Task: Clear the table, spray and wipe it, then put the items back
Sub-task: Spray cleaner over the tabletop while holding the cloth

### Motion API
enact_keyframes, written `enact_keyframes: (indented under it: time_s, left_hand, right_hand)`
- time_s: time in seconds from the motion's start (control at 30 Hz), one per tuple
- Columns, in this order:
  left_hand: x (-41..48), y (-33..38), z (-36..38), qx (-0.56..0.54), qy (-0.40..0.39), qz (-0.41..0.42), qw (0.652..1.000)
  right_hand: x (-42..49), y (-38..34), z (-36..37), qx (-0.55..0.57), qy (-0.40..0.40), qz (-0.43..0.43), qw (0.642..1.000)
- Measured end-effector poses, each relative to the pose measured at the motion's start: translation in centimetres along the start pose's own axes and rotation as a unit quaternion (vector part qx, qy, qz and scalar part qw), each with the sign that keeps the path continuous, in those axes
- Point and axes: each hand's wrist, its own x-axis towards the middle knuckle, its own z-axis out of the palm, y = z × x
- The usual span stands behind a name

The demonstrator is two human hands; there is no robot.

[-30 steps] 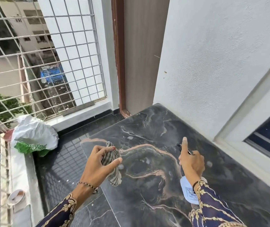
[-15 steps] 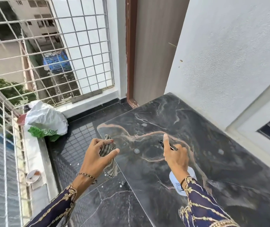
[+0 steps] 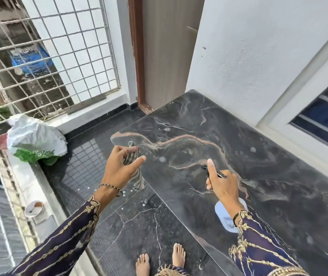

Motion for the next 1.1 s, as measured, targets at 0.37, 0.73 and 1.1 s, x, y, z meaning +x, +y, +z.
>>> enact_keyframes:
  time_s: [0.37,0.73,1.1]
  left_hand:
    - [0.4,3.5,5.1,-0.045,-0.092,0.027,0.994]
    - [1.6,8.2,12.0,-0.047,-0.121,0.044,0.991]
    - [1.6,11.0,18.3,-0.058,-0.112,0.019,0.992]
  right_hand:
    - [-1.7,6.1,-5.5,-0.02,0.123,0.13,0.984]
    - [4.8,6.5,-9.3,-0.004,0.164,0.119,0.979]
    - [14.2,7.1,-11.8,0.036,0.171,0.158,0.972]
